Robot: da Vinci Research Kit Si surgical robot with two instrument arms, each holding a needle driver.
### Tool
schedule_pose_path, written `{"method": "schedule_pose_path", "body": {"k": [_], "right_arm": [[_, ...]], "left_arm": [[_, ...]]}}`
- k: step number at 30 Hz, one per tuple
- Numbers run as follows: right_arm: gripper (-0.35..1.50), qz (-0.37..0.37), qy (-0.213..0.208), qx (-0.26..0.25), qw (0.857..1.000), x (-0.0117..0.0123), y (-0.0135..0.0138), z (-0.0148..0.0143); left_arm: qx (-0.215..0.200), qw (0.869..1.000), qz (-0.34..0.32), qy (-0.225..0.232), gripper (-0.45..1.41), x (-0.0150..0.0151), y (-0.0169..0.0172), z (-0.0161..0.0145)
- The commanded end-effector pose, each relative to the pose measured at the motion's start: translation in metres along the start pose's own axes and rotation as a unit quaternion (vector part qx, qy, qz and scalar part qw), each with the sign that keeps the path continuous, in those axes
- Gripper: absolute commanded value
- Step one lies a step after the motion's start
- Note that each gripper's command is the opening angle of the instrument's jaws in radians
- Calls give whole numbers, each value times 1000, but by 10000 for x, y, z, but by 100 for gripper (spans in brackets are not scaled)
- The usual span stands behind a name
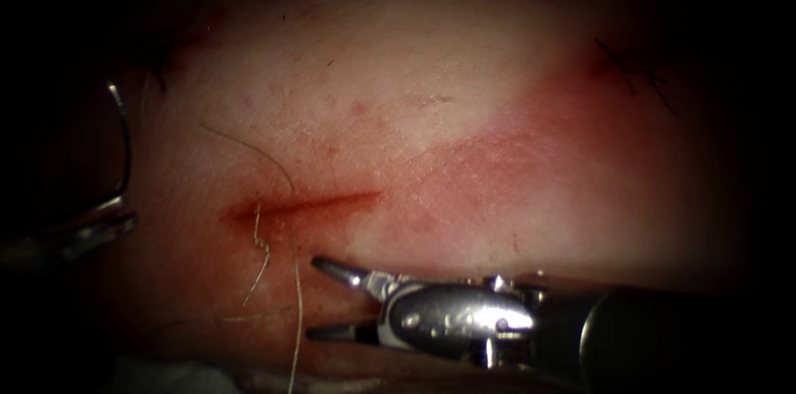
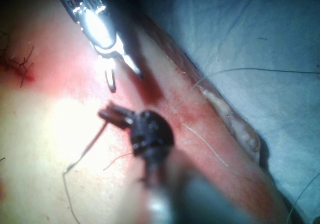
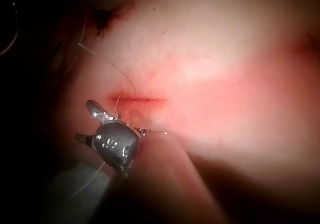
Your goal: Wound Closure
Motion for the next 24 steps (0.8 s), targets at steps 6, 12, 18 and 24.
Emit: {"method": "schedule_pose_path", "body": {"k": [6, 12, 18, 24], "right_arm": [[131, 5, -14, -40, 999, -21, 64, 97], [126, 12, -23, -54, 998, -34, 99, 135], [108, 7, -44, -30, 999, -44, 92, 167], [-35, 21, -47, -11, 999, -46, 101, 158]], "left_arm": [[-1, 1000, -7, -4, -45, -21, 1, 3], [4, 1000, -14, -12, -45, -46, -3, 1], [3, 1000, -15, -15, -45, -49, -2, 2], [3, 1000, -15, -15, -45, -48, -2, 2]]}}
